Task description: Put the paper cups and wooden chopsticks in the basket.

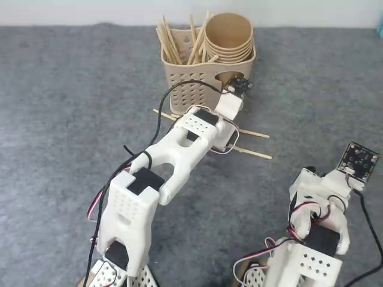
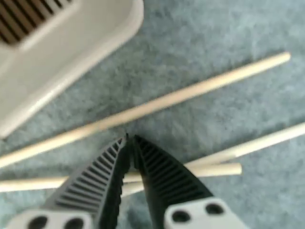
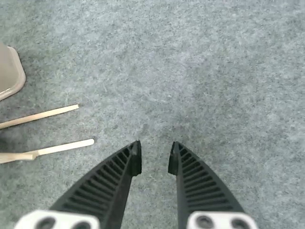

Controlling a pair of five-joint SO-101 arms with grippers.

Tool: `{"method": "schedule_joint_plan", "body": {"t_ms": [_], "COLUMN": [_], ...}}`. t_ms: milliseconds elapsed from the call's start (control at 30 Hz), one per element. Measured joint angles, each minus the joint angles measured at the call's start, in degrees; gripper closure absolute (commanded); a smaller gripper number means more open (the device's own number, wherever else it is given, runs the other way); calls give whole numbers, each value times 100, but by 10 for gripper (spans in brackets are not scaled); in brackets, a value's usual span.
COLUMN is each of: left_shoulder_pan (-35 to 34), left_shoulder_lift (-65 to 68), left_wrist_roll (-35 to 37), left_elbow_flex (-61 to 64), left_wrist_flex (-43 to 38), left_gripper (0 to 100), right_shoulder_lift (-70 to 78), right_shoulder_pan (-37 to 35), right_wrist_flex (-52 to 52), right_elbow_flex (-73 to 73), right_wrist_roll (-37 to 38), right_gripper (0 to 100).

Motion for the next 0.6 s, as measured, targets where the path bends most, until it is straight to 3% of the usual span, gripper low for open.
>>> {"method": "schedule_joint_plan", "body": {"t_ms": [333, 600], "left_shoulder_pan": [70, 202], "left_shoulder_lift": [-44, -844], "left_wrist_roll": [0, 18], "left_elbow_flex": [-229, 141], "left_wrist_flex": [1749, 3174], "left_gripper": [988, 988], "right_shoulder_lift": [0, 0], "right_shoulder_pan": [0, 0], "right_wrist_flex": [0, 0], "right_elbow_flex": [0, 0], "right_wrist_roll": [0, 0], "right_gripper": [894, 894]}}
